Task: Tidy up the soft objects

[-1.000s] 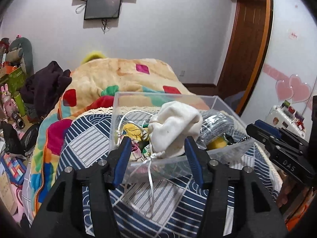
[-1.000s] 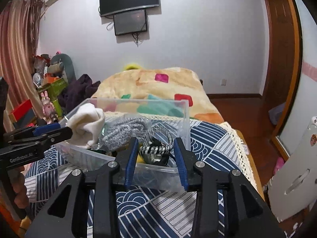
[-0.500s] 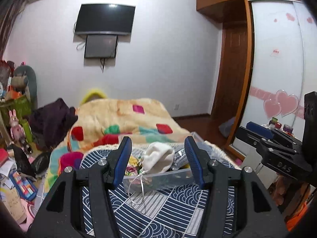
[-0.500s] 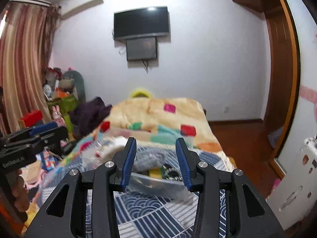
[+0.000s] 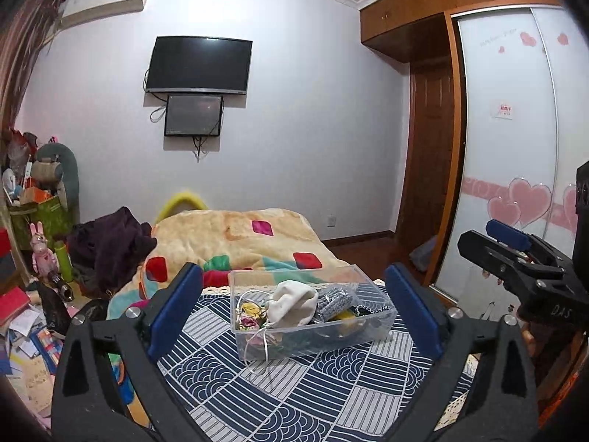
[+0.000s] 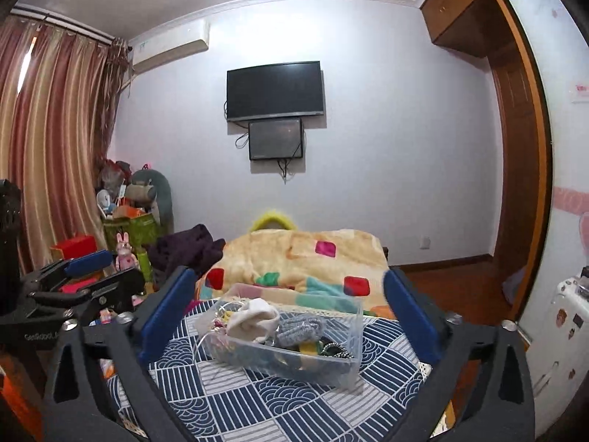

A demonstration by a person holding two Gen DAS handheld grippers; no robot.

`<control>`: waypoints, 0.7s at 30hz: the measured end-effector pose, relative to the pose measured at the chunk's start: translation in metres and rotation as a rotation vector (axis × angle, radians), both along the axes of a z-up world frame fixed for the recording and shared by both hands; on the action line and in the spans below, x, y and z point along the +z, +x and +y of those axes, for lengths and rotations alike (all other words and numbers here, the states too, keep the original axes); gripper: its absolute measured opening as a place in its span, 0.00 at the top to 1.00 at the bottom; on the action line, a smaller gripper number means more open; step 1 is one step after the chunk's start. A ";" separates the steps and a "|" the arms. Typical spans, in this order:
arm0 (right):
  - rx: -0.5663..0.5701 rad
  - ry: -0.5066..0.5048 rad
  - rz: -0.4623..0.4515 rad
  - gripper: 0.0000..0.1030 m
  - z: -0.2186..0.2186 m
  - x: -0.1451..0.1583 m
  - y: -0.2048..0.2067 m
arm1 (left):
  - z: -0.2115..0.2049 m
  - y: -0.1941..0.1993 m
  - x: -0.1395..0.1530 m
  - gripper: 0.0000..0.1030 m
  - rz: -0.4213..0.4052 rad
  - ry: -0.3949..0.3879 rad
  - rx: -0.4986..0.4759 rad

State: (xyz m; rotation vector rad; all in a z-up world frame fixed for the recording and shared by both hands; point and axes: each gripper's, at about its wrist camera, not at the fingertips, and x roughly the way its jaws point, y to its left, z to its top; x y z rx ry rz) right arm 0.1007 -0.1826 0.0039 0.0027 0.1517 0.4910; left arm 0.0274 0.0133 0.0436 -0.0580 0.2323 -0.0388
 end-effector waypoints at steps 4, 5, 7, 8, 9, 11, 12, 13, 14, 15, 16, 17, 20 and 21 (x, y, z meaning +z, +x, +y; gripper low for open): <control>-0.002 0.012 0.012 0.00 -0.003 -0.003 -0.002 | -0.004 -0.005 -0.001 0.01 -0.006 0.017 0.004; -0.004 0.013 0.014 0.00 -0.004 -0.004 -0.001 | -0.005 -0.006 -0.002 0.01 -0.008 0.019 0.003; -0.007 0.014 0.015 0.00 -0.005 -0.005 -0.003 | -0.005 -0.008 -0.002 0.01 -0.012 0.022 0.002; -0.008 0.015 0.015 0.00 -0.007 -0.006 -0.005 | -0.006 -0.008 -0.002 0.01 -0.013 0.024 0.000; -0.009 0.016 0.017 0.00 -0.007 -0.008 -0.006 | -0.007 -0.010 -0.002 0.01 -0.014 0.025 -0.001; -0.010 0.015 0.018 0.00 -0.007 -0.007 -0.006 | -0.009 -0.012 -0.002 0.01 -0.018 0.030 0.000; -0.011 0.016 0.018 0.00 -0.008 -0.008 -0.007 | -0.009 -0.012 -0.001 0.01 -0.019 0.030 0.000; -0.011 0.016 0.019 0.00 -0.008 -0.007 -0.007 | -0.009 -0.012 -0.001 0.01 -0.021 0.030 0.000; -0.011 0.016 0.019 0.00 -0.008 -0.007 -0.007 | -0.009 -0.012 -0.001 0.01 -0.022 0.029 -0.001; -0.011 0.017 0.019 0.00 -0.008 -0.007 -0.007 | -0.008 -0.012 0.000 0.01 -0.022 0.028 -0.001; -0.011 0.018 0.019 0.00 -0.008 -0.006 -0.007 | -0.008 -0.012 0.000 0.01 -0.023 0.026 -0.001; -0.008 0.017 0.019 0.00 -0.008 -0.006 -0.007 | -0.008 -0.012 0.000 0.01 -0.023 0.025 -0.001; -0.008 0.017 0.018 0.00 -0.008 -0.007 -0.008 | -0.007 -0.013 0.000 0.00 -0.023 0.025 -0.001; -0.008 0.017 0.018 0.00 -0.008 -0.007 -0.008 | -0.007 -0.012 0.000 0.00 -0.022 0.025 -0.001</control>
